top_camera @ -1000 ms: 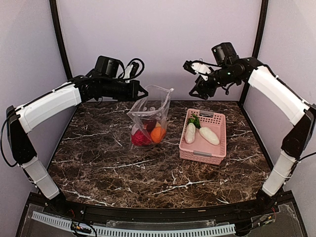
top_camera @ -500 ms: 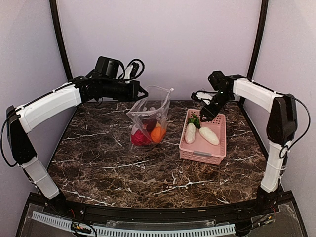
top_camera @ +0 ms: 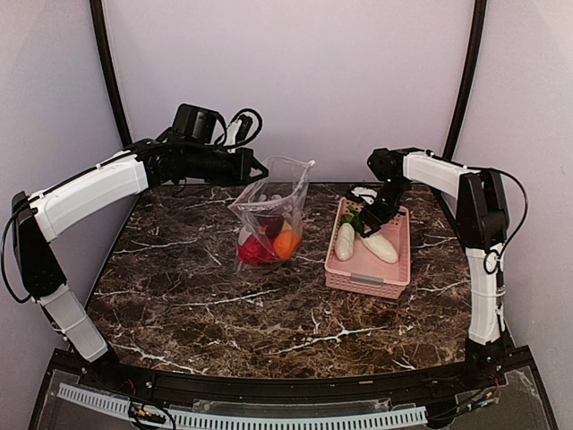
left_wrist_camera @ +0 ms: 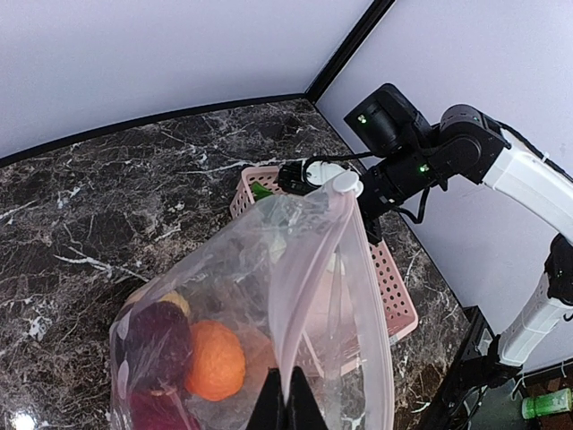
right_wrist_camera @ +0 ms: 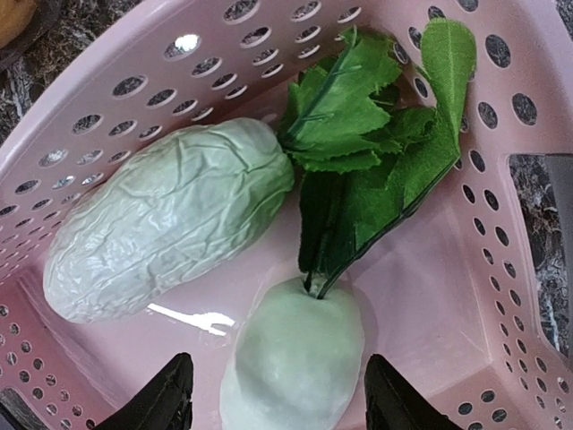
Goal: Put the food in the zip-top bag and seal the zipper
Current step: Pick up the fake vegetable from the bin.
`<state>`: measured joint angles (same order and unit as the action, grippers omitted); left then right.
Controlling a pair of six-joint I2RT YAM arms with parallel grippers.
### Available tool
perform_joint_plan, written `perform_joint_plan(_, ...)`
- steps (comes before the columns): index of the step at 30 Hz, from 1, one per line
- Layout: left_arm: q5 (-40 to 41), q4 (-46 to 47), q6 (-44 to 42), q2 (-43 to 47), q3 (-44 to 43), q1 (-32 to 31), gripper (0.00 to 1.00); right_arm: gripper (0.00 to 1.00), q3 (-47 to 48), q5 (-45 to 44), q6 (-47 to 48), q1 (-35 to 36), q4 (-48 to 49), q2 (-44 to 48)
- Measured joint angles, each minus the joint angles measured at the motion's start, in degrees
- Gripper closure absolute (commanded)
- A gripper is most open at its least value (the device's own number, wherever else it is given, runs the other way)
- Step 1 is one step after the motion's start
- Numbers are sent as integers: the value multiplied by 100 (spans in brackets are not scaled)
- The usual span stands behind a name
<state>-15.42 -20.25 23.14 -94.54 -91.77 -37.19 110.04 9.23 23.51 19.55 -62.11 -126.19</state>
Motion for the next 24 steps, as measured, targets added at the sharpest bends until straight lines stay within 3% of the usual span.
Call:
perform_joint_plan(6, 4, 0, -2, 48, 48, 0, 99, 38, 44, -153, -142, 0, -118, -208)
perform_joint_plan(12, 11, 2, -2, 94, 79, 0, 99, 51, 44, -280, -181, 0, -208, -282)
perform_joint_plan(24, 7, 2, 0, 94, 79, 0, 99, 64, 614, -216, -203, -26, -369, 129)
